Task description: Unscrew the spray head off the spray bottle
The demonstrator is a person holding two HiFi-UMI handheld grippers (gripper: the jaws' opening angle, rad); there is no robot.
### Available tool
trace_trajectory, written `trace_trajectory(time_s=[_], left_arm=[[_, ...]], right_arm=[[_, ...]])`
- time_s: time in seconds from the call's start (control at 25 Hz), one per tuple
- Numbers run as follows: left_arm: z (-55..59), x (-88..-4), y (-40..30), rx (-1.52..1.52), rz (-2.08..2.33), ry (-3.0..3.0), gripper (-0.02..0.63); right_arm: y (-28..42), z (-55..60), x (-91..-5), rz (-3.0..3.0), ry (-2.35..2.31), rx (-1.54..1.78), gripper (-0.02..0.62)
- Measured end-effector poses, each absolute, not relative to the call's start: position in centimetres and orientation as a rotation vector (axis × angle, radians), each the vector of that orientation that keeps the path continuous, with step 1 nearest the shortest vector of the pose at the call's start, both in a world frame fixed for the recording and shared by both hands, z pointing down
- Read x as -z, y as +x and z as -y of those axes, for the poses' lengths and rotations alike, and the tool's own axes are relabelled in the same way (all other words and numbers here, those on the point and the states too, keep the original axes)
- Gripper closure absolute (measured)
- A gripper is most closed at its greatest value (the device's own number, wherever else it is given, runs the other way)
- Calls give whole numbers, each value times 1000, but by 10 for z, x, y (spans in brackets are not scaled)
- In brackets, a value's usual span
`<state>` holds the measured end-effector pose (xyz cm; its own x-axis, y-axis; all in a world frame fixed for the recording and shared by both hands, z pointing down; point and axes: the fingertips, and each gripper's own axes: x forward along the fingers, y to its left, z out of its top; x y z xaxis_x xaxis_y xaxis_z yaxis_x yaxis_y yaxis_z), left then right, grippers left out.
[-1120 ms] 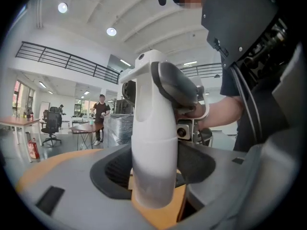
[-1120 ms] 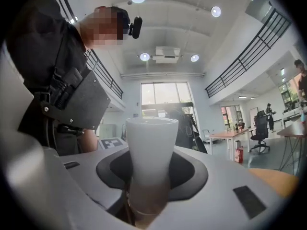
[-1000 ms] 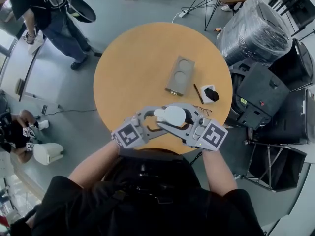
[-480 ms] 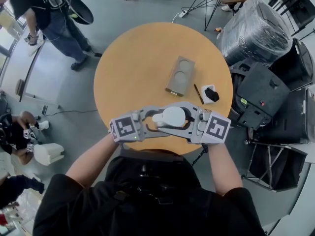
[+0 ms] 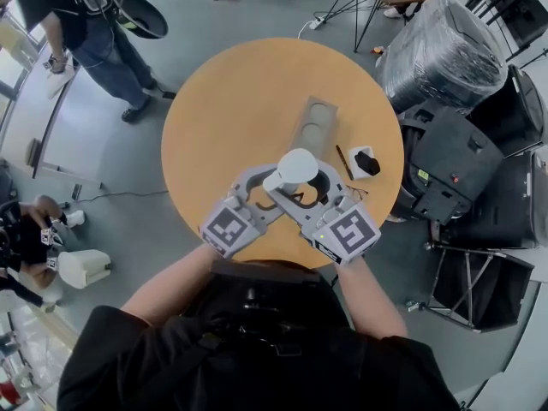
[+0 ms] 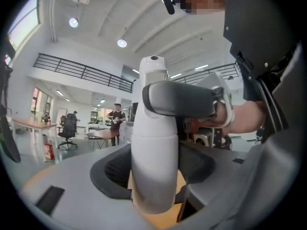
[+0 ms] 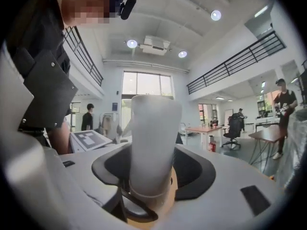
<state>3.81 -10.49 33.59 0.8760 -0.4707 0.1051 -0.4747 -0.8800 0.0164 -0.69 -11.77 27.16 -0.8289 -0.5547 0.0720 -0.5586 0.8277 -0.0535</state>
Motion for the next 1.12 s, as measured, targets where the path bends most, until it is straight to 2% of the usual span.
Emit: trace_trajectory(time_s=[0.2,0.4,0.72,0.88,1.0,1.12], left_arm=[[104,-338,36,-135,753,2988,299],[93,-330,38,-124,620,3058,301],[45,-329,37,-122,94,3078,301],[59,-331,37,-93,236,3043,299],[73,-324,35,-18,349,3031,299],[83,-318,33,4,471,3039,298]], right_arm=[[-11,116,-274,2951,882,-140,345],[-10,103,-267,3010,719,-115,345],[-25,52,-263,3033,173,-130,350],[-19,68,-270,2991,365,-98,331],[-19,80,-270,2991,494,-91,270],[-16,88,-264,2999,649,-75,268]])
